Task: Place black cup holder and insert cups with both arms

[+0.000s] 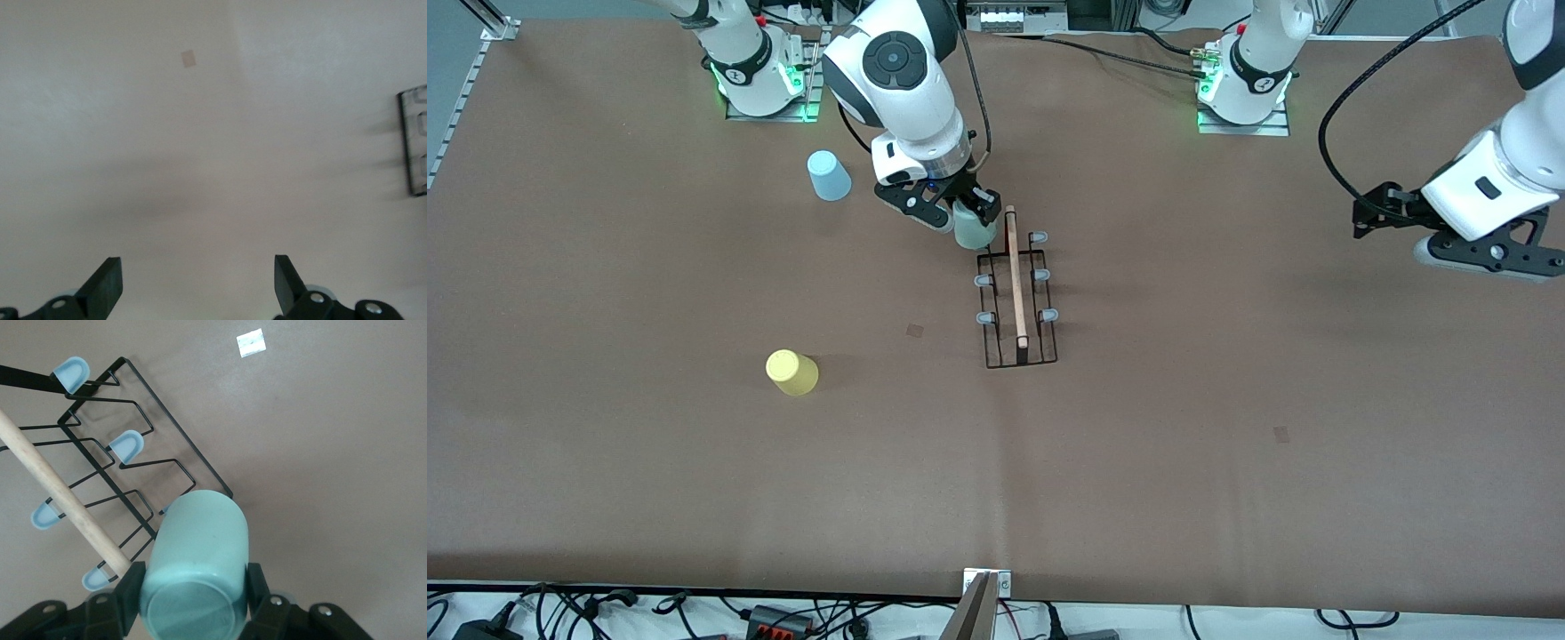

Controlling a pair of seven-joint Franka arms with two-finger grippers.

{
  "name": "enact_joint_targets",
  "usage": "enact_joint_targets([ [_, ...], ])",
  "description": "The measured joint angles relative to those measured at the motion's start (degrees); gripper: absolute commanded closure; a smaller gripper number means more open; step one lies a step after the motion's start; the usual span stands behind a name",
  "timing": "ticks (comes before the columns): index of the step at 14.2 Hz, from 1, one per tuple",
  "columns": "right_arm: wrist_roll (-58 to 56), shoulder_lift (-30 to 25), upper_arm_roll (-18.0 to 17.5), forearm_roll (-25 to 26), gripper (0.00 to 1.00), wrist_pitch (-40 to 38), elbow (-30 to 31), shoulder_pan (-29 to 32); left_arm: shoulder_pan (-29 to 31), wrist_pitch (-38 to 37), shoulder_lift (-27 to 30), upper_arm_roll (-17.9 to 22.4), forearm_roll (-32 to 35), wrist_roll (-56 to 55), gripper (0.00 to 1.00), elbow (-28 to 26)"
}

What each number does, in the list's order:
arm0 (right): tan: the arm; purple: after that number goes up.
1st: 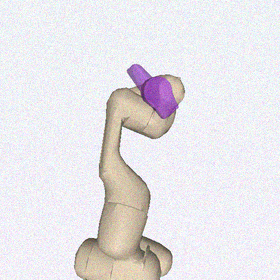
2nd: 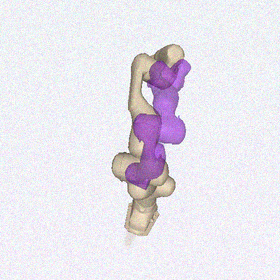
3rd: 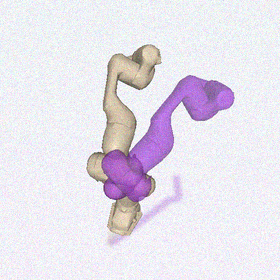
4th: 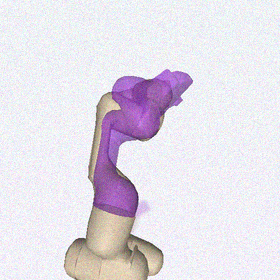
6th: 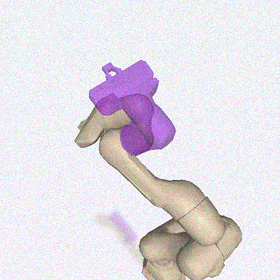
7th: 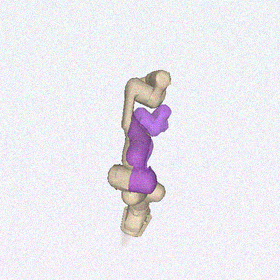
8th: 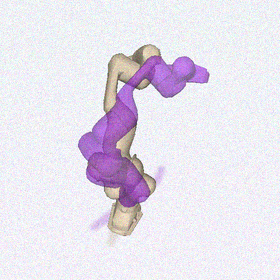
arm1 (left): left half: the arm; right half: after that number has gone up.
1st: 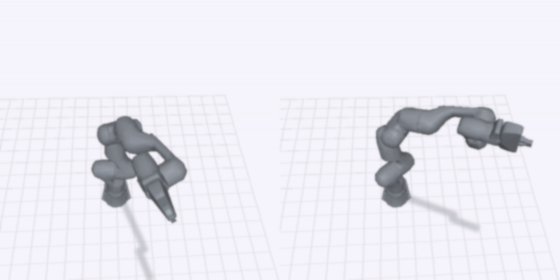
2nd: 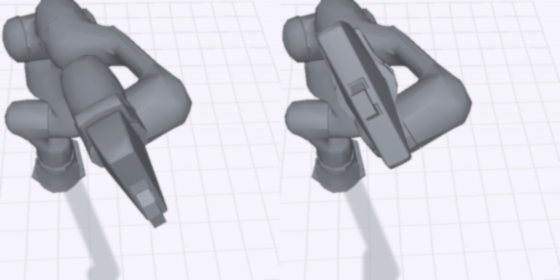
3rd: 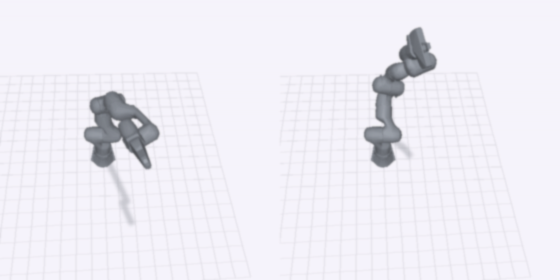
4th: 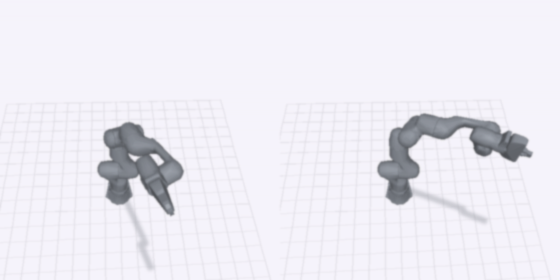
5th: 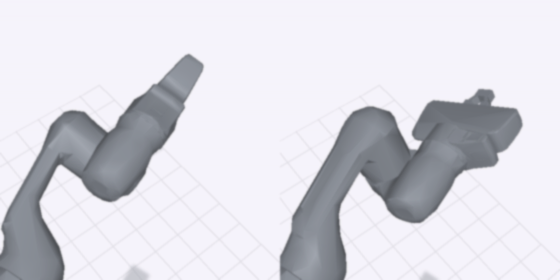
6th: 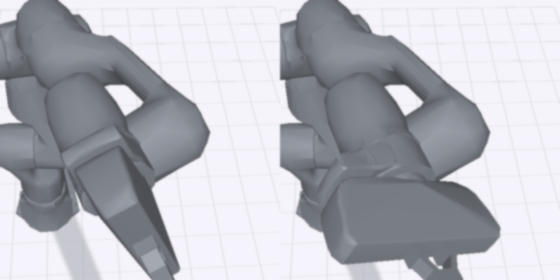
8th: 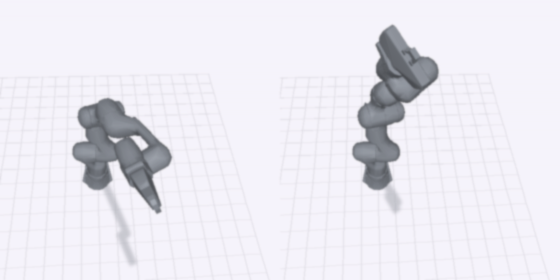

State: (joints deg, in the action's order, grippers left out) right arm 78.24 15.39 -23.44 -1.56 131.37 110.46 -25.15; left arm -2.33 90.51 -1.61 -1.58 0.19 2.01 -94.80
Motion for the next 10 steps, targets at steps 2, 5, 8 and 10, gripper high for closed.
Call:
enact_joint_targets([
  [2, 0.0, 0.1, 0.0, 0.0, 0.76, 0.7, 0.0, 0.0, 0.1, 2.0, 0.9, 0.5, -1.8, -1.7, 0.00, -1.9],
  [5, 0.0, 0.2, 0.3, 0.1, 0.76, 1.1, -0.2, 0.0, 0.3, 6.2, 2.3, 1.2, -2.3, -1.7, 0.00, -3.3],
  [8, -0.1, 0.8, 0.8, 0.4, 0.76, 1.5, -1.0, 0.1, 0.3, 5.9, 4.1, 1.4, -2.3, -1.7, 0.00, -3.7],
  [10, -0.1, 1.1, 0.9, 0.5, 0.76, 1.6, -1.4, 0.2, 0.3, 4.6, 4.9, 1.2, -1.9, -1.7, 0.00, -3.9],
])
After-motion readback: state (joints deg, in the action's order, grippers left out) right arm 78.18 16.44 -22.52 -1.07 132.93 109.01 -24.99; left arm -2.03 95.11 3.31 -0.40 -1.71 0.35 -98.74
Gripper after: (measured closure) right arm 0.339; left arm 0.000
